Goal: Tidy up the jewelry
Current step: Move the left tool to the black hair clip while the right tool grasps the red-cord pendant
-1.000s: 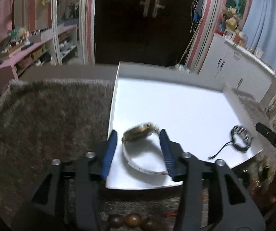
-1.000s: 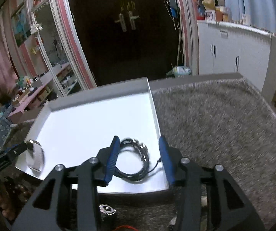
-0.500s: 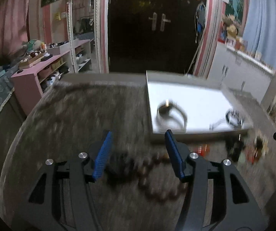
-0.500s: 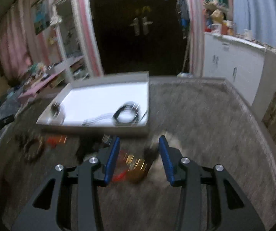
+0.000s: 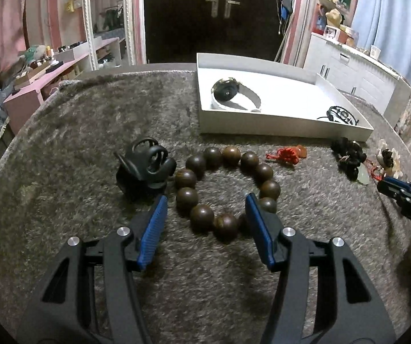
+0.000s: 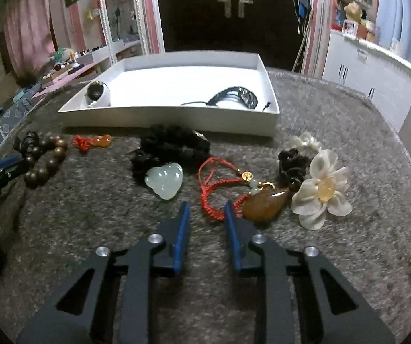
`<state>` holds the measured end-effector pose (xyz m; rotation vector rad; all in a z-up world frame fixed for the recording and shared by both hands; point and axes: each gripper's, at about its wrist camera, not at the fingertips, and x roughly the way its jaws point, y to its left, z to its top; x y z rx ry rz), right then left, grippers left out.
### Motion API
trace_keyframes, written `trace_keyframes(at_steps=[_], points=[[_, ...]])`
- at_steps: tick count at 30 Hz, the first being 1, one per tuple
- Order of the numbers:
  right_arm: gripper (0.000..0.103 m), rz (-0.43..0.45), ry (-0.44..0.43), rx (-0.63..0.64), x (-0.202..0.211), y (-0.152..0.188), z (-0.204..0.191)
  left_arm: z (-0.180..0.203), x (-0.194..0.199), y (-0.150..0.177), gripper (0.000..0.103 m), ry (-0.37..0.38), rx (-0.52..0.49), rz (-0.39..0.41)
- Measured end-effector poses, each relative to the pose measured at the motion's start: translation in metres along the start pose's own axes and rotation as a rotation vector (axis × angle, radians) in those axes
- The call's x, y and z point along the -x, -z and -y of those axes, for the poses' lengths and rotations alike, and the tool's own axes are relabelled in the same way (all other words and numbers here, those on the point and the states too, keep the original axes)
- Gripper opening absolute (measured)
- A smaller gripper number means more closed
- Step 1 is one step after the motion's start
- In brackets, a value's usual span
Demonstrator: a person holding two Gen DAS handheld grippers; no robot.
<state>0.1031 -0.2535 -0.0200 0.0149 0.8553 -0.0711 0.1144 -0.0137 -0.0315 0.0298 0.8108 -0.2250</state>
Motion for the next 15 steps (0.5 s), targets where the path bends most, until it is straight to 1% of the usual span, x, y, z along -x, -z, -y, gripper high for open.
trace_keyframes(at_steps=[2,5,8,11,15], points=[[0.009,-0.011,0.025,0.005,-0.003,-0.001,0.001,0.0,-0.003,0.0,0.056,0.009,0.006,-0.008],[0.004,-0.009,0.029,-0.009,-0.003,-0.001,0.003,-0.001,-0.003,-0.002,0.056,0.01,0.012,-0.007],[0.003,0.003,0.02,-0.043,-0.002,-0.001,0.008,0.009,0.001,-0.006,0.056,0.023,-0.001,-0.001],[0.003,0.012,0.007,-0.054,0.0,-0.002,0.011,0.029,0.007,-0.012,0.057,0.038,-0.039,0.017],[0.003,0.036,-0.002,-0.029,0.004,-0.008,0.006,0.053,0.006,-0.021,0.064,0.038,-0.069,0.022]])
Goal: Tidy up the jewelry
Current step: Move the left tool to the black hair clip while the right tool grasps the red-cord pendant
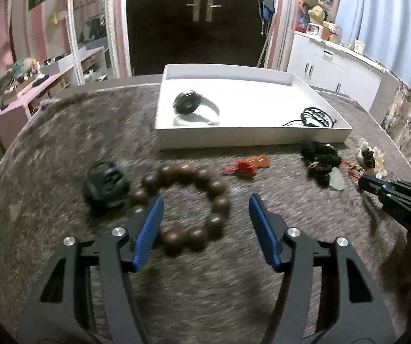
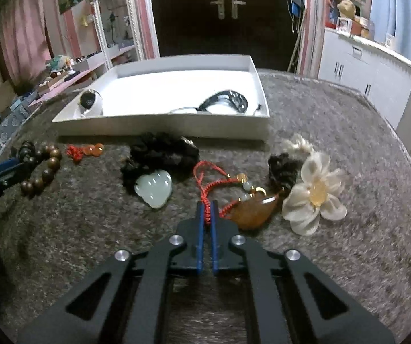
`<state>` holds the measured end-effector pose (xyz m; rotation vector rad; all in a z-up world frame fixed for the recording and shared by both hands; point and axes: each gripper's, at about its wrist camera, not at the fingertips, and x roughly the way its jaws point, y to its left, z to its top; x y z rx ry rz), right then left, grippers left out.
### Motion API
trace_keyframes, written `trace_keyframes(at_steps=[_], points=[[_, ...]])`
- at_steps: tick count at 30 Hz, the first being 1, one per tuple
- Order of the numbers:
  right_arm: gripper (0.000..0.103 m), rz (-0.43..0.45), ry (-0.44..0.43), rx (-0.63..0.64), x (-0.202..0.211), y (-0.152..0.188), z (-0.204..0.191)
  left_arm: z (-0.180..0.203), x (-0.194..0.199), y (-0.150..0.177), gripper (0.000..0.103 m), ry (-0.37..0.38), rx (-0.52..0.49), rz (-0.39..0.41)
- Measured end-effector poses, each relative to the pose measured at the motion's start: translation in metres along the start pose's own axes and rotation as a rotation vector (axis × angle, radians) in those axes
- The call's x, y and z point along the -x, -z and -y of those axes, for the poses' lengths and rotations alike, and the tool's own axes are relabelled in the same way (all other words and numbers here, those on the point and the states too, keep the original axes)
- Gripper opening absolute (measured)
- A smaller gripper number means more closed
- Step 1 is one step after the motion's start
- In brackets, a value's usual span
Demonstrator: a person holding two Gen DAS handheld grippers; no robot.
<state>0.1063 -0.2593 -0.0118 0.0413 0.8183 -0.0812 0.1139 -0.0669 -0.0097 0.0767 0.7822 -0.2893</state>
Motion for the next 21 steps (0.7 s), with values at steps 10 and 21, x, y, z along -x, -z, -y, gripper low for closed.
trace_keyframes(at_steps=[10,21], points=[[0.003,0.062,-0.073,-0.055,0.006,-0.019,0.018,0.048,-0.021,-0.017,0.064,0.043,-0.024,-0.034],[0.003,0.042,-0.123,-0.081,-0.009,-0.01,0.023,0.105,-0.049,-0.022,0.06,0.113,-0.049,-0.081]])
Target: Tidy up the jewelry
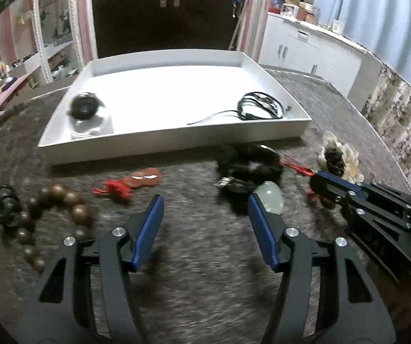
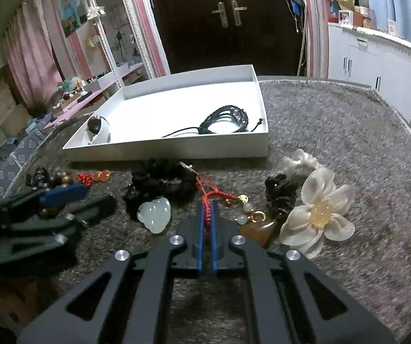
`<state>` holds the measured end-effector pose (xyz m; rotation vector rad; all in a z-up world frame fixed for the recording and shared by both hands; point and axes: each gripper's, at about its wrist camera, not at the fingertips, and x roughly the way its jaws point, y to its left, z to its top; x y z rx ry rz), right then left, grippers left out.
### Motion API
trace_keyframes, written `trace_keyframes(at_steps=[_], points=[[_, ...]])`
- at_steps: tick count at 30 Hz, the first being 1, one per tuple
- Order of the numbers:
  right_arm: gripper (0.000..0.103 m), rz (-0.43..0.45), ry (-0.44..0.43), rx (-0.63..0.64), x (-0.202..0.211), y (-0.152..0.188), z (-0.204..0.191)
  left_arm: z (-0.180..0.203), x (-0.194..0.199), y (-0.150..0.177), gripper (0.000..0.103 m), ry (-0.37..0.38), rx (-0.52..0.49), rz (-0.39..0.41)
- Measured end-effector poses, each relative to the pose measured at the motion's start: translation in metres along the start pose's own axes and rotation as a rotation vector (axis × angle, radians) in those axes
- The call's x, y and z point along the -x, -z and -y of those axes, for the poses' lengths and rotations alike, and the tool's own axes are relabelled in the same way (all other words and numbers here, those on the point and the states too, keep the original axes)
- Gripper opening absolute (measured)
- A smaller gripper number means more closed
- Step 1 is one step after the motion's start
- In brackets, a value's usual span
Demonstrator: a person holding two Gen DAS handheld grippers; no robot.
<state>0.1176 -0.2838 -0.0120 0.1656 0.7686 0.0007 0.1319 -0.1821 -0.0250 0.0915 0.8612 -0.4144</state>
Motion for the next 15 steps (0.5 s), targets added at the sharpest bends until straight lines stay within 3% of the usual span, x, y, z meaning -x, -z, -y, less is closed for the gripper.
trace_keyframes(at_steps=[3,5,7,8,15], points=[[0.003,-0.004,-0.013,-0.009,-0.001,0.0,0.002,0.008,-0.005,-0.001,0.06,0.007,-0.006,0.0],[0.003,-0.003,-0.019,-0.013,-0.001,0.0,0.003,0.012,-0.009,-0.003,0.053,0.009,-0.009,0.001],[0.003,-0.005,-0.024,-0.015,-0.001,0.0,0.004,0.013,-0.017,-0.004,0.025,0.022,-0.006,-0.017],[0.003,-0.003,-0.025,-0.017,-0.001,0.0,0.004,0.014,-0.022,-0.004,0.019,0.046,0.002,-0.034],[0.003,0.0,-0.024,-0.018,-0.001,0.0,0.006,0.017,-0.017,-0.002,0.012,0.061,0.0,-0.002]])
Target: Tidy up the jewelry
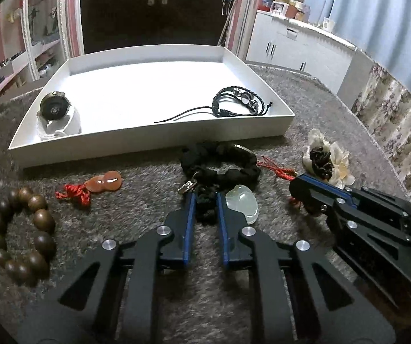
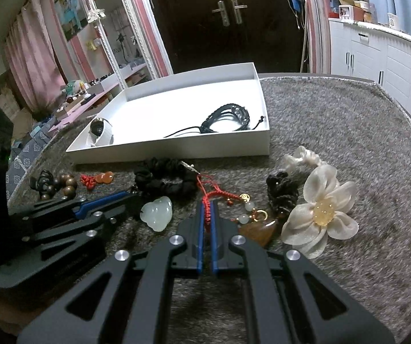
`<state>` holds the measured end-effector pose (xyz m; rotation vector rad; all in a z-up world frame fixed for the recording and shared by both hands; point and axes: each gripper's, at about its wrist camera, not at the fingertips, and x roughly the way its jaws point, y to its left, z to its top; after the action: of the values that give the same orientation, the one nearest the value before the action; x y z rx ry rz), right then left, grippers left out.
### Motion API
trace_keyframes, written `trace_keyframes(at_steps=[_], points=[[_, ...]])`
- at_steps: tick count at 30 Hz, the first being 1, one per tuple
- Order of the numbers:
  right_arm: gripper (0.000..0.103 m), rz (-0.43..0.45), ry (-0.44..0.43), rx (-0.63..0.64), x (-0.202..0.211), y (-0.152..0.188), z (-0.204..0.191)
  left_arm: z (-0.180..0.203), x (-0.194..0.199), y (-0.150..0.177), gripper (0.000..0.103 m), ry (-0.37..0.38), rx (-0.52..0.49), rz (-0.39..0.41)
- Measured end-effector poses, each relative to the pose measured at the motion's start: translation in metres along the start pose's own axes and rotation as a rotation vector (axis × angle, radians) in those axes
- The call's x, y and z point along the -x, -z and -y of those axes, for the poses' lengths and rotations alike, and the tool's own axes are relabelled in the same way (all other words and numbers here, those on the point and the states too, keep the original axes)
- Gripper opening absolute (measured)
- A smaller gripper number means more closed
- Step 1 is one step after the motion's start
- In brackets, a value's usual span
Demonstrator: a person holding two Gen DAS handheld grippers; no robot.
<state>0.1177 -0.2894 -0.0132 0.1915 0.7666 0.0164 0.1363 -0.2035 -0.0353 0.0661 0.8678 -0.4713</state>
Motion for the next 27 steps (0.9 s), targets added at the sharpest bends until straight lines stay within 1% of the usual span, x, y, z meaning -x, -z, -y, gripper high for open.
trace_keyframes(at_steps=[5,10,17,27], points=[[0.003,0.009,0.003,0.01,0.004,0.001,-0.003,-0.005,0.022,0.001,0.012,-0.004,-0.01,0.037],[0.003,0.034,-0.007,0.019,0.02,-0.002,-0.01,-0.023,0.046,0.003,0.012,-0.011,0.005,0.067],[0.003,0.079,-0.02,0.05,0.043,-0.016,-0.025,-0.049,0.074,0.001,0.012,-0.033,0.031,0.117],[0.003,0.124,-0.008,0.093,0.053,-0.045,-0.046,-0.085,0.091,-0.026,0.012,-0.09,0.068,0.162]])
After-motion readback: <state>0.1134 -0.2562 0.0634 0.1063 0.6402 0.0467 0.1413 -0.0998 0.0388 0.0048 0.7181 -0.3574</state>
